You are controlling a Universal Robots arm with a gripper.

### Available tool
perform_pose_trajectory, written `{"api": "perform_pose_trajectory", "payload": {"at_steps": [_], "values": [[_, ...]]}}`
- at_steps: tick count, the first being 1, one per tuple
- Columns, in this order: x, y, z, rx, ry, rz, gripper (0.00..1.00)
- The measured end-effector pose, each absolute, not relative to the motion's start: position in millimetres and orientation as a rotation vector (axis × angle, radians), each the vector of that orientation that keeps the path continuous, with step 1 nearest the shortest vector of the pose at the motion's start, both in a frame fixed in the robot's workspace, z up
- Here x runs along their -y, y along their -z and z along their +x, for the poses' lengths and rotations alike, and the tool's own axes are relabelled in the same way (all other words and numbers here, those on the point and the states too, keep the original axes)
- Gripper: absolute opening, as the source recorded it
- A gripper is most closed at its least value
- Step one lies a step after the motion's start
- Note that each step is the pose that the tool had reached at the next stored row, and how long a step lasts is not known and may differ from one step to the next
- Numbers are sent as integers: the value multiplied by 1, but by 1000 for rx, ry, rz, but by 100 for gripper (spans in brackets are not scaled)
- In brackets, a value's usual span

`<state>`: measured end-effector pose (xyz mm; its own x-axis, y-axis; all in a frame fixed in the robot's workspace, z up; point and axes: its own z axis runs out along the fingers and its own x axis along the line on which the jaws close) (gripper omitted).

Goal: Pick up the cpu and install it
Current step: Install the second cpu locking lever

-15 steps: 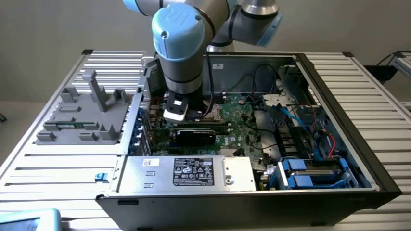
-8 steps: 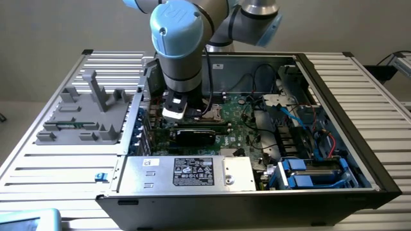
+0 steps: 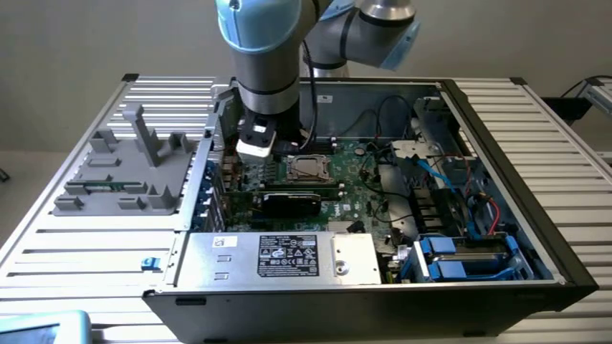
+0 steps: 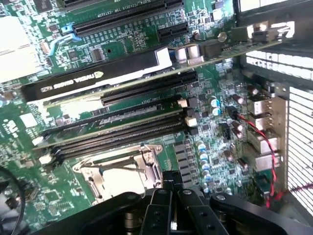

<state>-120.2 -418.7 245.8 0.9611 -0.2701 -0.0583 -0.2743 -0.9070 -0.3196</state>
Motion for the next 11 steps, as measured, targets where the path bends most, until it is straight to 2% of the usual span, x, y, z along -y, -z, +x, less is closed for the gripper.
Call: {"api": "perform_pose_trajectory", "payload": {"at_steps": [7, 11], "values": [[420, -257, -105, -398, -22, -2783, 11], [424, -257, -104, -403, -50, -2785, 11]]}}
